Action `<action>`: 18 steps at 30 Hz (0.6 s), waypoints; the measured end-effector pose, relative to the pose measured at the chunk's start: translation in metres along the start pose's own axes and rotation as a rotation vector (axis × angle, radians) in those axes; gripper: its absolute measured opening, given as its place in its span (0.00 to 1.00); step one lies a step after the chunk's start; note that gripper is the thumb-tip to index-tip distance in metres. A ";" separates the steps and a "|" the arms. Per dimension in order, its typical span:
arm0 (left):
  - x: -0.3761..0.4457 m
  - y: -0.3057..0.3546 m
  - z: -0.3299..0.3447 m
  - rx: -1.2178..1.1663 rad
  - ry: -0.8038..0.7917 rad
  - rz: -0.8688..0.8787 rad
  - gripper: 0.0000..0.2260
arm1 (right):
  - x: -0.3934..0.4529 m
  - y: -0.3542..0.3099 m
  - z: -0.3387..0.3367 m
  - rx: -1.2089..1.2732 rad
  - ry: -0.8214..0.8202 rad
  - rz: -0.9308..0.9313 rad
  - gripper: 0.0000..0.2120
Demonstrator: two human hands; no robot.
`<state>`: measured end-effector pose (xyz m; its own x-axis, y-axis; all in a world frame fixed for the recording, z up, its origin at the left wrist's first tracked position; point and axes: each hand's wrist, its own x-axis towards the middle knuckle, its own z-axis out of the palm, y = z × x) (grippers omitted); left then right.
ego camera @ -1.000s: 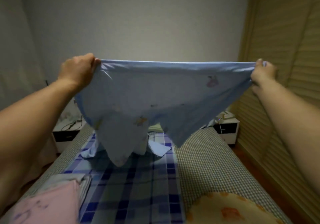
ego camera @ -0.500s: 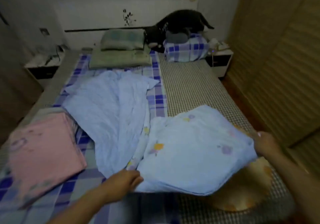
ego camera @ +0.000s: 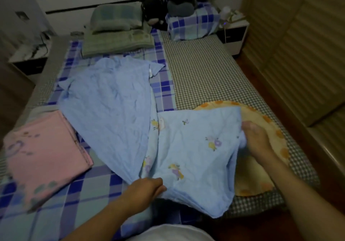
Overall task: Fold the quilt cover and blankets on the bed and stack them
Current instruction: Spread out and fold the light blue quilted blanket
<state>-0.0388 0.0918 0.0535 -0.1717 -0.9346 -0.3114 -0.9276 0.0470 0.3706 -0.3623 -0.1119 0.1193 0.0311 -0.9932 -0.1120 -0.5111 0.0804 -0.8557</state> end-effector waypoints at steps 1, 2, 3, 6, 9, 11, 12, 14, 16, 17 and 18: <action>0.002 0.007 -0.007 -0.014 0.027 0.034 0.23 | -0.014 -0.020 0.019 -0.021 -0.155 -0.124 0.10; 0.005 0.012 -0.012 -0.036 0.058 0.061 0.22 | -0.032 -0.033 0.039 -0.044 -0.330 -0.195 0.07; 0.008 0.016 -0.018 -0.069 0.084 0.074 0.22 | -0.048 -0.039 0.058 -0.086 -0.527 -0.250 0.04; 0.016 0.021 -0.037 -0.205 0.150 0.093 0.18 | -0.084 -0.035 0.119 -0.348 -0.865 -0.394 0.31; 0.017 0.022 -0.052 -0.227 0.232 0.108 0.14 | -0.096 -0.025 0.152 -0.335 -0.726 -0.460 0.11; 0.014 0.019 -0.061 -0.219 0.233 0.105 0.14 | -0.097 -0.026 0.150 -0.294 -0.642 -0.483 0.06; 0.012 0.016 -0.069 -0.184 0.224 0.109 0.15 | -0.096 -0.028 0.143 -0.307 -0.613 -0.502 0.07; 0.014 0.000 -0.081 -0.049 0.216 0.119 0.18 | -0.091 -0.037 0.120 -0.375 -0.579 -0.508 0.09; 0.021 -0.025 -0.088 0.040 0.217 0.121 0.19 | -0.083 -0.051 0.093 -0.394 -0.523 -0.489 0.11; 0.027 -0.039 -0.091 0.061 0.228 0.122 0.19 | -0.080 -0.061 0.079 -0.390 -0.480 -0.494 0.13; 0.033 -0.052 -0.094 0.083 0.243 0.127 0.19 | -0.079 -0.073 0.065 -0.383 -0.433 -0.499 0.15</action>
<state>0.0350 0.0257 0.1063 -0.2129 -0.9760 -0.0447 -0.9295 0.1883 0.3172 -0.2713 -0.0340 0.1576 0.6305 -0.7761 -0.0134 -0.6078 -0.4829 -0.6304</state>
